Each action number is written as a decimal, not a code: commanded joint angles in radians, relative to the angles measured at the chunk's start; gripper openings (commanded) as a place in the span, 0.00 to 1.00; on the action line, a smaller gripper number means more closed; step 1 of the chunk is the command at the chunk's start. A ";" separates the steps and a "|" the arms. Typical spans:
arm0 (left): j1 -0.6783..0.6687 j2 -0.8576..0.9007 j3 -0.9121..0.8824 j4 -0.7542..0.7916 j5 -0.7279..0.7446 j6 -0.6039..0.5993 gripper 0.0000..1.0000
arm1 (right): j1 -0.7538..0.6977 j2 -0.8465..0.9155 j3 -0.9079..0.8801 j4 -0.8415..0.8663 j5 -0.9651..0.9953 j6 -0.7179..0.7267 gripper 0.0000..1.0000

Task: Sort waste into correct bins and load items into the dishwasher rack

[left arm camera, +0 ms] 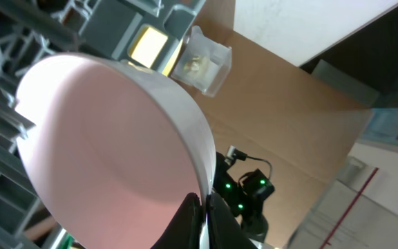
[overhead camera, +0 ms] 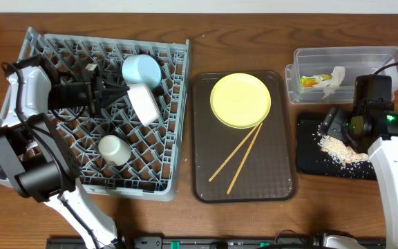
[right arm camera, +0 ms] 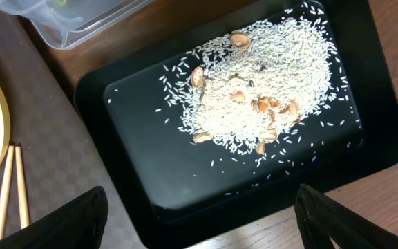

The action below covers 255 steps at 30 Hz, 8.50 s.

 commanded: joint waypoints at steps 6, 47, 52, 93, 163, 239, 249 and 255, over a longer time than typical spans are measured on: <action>-0.002 0.014 -0.006 0.032 -0.327 0.017 0.09 | -0.013 -0.006 0.007 0.001 0.002 -0.013 0.85; -0.605 -0.409 0.006 0.257 -0.979 0.002 0.26 | -0.013 -0.006 0.007 0.011 -0.002 -0.012 0.84; -0.747 -0.370 -0.061 0.296 -1.113 0.001 0.26 | -0.013 -0.006 0.007 0.011 -0.010 -0.012 0.85; -0.817 -0.182 -0.143 0.392 -1.252 -0.119 0.21 | -0.013 -0.006 0.007 0.010 -0.009 -0.013 0.85; -0.642 -0.272 -0.139 0.687 -1.305 -0.122 0.28 | -0.013 -0.006 0.007 -0.001 -0.009 -0.013 0.86; -0.225 -0.476 -0.516 0.200 -1.439 -0.410 0.06 | -0.013 -0.006 0.007 0.007 -0.009 -0.019 0.86; -0.226 -0.484 -0.497 0.201 -1.416 -0.406 0.08 | -0.013 -0.006 0.007 0.013 -0.009 -0.019 0.87; -0.233 -0.542 -0.440 0.210 -1.411 -0.406 0.25 | -0.013 -0.006 0.007 0.018 -0.009 -0.019 0.89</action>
